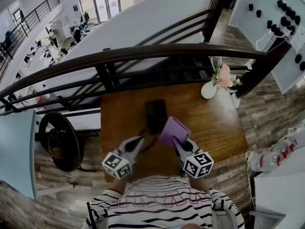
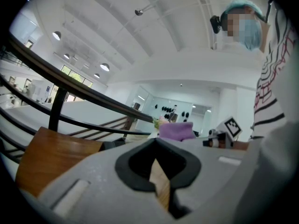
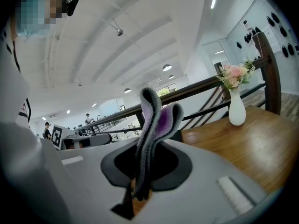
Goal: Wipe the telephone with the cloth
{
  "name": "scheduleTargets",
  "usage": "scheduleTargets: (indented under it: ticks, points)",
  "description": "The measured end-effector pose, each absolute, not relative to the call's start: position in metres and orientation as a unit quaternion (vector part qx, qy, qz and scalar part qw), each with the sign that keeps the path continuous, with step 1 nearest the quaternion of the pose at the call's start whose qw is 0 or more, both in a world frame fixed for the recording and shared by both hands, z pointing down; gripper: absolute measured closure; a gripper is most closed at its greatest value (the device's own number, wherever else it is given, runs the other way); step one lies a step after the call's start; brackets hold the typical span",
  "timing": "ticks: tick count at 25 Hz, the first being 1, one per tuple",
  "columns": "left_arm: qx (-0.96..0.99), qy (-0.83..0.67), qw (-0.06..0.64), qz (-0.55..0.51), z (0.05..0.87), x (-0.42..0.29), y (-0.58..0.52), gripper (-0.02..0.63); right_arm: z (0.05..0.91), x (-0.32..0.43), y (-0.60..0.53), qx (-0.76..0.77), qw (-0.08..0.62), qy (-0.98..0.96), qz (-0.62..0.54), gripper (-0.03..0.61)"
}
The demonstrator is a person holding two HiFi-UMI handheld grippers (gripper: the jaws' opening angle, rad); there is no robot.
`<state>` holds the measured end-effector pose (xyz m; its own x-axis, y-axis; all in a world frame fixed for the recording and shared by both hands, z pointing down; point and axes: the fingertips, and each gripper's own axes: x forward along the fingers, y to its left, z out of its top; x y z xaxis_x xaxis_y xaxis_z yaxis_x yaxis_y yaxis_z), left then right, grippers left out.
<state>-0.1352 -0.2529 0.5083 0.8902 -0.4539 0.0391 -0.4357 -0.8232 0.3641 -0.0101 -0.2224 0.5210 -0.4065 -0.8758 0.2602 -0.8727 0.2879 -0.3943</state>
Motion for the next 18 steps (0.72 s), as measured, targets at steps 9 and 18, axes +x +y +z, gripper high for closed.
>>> scheduleTargets:
  ticks: [9,18]
  points:
    - [0.953,-0.238,0.188,-0.03,0.508,-0.138,-0.255,0.612,0.518,-0.013,-0.226,-0.543,-0.002,0.805,-0.24,0.543]
    - [0.951,-0.24,0.193,-0.032,0.505,-0.147,-0.258,0.612,0.512,-0.021,-0.23,-0.541,-0.009,0.806,-0.24,0.543]
